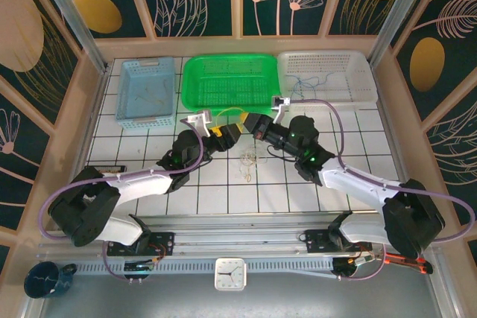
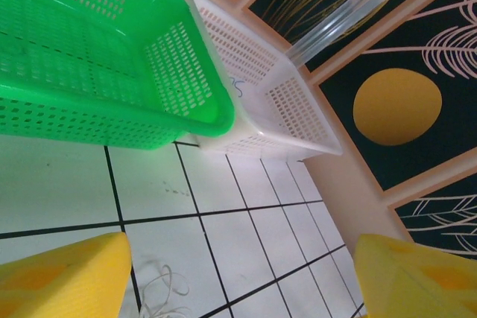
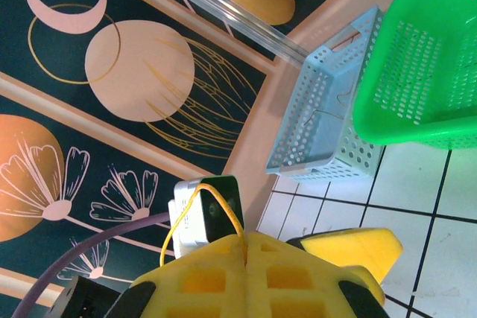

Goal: Untangle the cables

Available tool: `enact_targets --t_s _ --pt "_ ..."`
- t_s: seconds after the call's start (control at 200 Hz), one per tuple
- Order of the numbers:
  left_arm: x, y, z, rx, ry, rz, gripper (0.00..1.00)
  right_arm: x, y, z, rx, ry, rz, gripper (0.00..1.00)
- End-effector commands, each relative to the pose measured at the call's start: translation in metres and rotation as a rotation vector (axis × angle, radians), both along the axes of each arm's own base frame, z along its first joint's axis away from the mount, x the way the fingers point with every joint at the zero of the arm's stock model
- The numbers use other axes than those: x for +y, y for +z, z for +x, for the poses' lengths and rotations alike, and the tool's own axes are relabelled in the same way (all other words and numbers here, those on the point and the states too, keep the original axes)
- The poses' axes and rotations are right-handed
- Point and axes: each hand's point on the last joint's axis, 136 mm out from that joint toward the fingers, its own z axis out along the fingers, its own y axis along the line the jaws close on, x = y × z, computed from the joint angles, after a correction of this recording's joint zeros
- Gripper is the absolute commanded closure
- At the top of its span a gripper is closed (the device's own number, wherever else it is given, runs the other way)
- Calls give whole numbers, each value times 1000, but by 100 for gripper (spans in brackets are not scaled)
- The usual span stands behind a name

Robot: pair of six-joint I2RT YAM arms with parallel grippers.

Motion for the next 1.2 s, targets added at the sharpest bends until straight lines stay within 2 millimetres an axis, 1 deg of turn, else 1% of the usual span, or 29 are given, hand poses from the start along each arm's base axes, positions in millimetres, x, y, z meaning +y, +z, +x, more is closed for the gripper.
enact_targets --t_s 0.0,0.11,0.19,0.33,0.42,0.505,0.6,0.666,0.741,0.811,0.861,0.991,1.081,1.156,1.191 --pt "1 14 6 -34 35 -53 23 4 24 1 -51 -7 54 100" --pt "5 13 9 -31 61 -54 24 6 24 -1 -50 -4 55 100" --pt "9 12 11 -29 86 -56 31 5 26 -2 -54 -5 58 100" --pt "11 10 12 -27 101 -55 53 2 27 -2 -59 -20 50 100" --pt "12 7 10 -21 98 -49 72 -2 29 2 -68 -39 28 100" --pt "13 4 6 -19 88 -40 88 -15 31 10 -77 -85 -5 100" --pt "15 3 -2 -25 58 -28 100 -38 31 23 -87 -164 -56 100" --pt "16 2 -10 -27 33 -16 100 -55 25 34 -80 -222 -97 100" --pt "18 8 -18 -41 9 -17 100 -71 14 43 -60 -258 -132 100" --pt "22 16 -25 -63 -3 -22 100 -72 1 43 -42 -261 -169 100" --pt "25 27 -29 -87 -6 -33 100 -74 -9 44 -30 -268 -193 100" --pt "29 55 -35 -151 -9 -59 100 -70 -29 43 0 -245 -199 100" --pt "31 74 -34 -186 0 -74 100 -66 -37 41 12 -217 -186 100" --pt "34 87 -31 -201 25 -78 100 -54 -42 36 12 -170 -191 100" --pt "36 91 -28 -199 43 -73 100 -48 -43 33 11 -149 -197 93"
